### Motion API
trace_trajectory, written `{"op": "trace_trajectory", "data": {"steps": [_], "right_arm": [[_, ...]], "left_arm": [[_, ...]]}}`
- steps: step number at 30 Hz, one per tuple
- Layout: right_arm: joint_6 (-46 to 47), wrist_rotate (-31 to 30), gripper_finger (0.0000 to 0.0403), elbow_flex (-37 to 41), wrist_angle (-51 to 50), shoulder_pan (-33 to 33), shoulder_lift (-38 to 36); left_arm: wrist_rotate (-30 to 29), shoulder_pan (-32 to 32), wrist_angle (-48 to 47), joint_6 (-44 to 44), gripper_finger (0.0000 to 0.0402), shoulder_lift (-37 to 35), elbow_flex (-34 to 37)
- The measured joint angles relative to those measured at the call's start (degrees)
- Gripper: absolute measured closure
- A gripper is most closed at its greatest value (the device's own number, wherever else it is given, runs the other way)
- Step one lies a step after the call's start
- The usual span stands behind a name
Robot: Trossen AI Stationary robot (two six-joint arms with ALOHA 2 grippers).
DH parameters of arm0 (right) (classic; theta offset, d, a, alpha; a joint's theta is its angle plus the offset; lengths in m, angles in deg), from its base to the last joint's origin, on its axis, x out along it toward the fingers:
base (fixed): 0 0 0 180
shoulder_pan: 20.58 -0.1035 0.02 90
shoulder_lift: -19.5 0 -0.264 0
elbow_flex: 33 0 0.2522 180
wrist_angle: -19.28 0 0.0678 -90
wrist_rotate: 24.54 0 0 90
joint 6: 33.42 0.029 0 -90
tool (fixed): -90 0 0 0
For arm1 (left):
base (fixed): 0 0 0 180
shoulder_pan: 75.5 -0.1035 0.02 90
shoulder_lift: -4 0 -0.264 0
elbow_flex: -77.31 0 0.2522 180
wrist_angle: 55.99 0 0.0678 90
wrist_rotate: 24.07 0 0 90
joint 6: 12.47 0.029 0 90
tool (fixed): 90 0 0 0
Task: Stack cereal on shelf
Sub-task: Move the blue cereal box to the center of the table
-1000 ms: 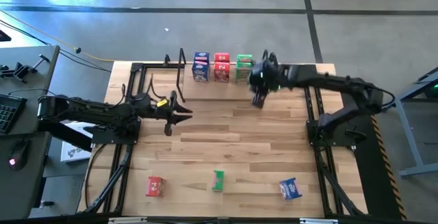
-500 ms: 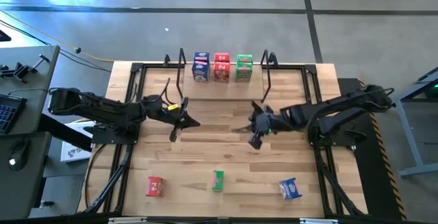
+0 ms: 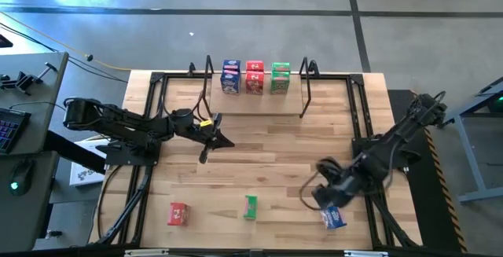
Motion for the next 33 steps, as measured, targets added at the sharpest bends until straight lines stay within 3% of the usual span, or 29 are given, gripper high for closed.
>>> {"op": "trace_trajectory", "data": {"steps": [5,12,25,28,33], "right_arm": [[16.52,3.57,0.0125,-0.25,-0.78,-7.69,0.90],[26.28,7.49,0.0119,-0.25,-0.12,-13.02,6.81],[27.62,10.87,0.0123,-0.23,2.13,-13.80,13.55],[27.62,10.77,0.0139,-0.23,3.10,-13.80,13.82],[27.58,7.28,0.0192,-0.23,6.49,-13.75,14.08]], "left_arm": [[-0.02,0.07,0.09,-1.41,0.0401,-0.02,0.00],[-0.44,0.07,0.12,-1.51,0.0401,-0.02,0.00],[-1.25,0.07,0.23,-3.49,0.0401,-0.02,0.02],[-1.25,-0.23,0.97,-2.51,0.0401,-0.02,0.21],[0.12,-2.58,12.53,-5.23,0.0401,-0.09,4.12]]}}
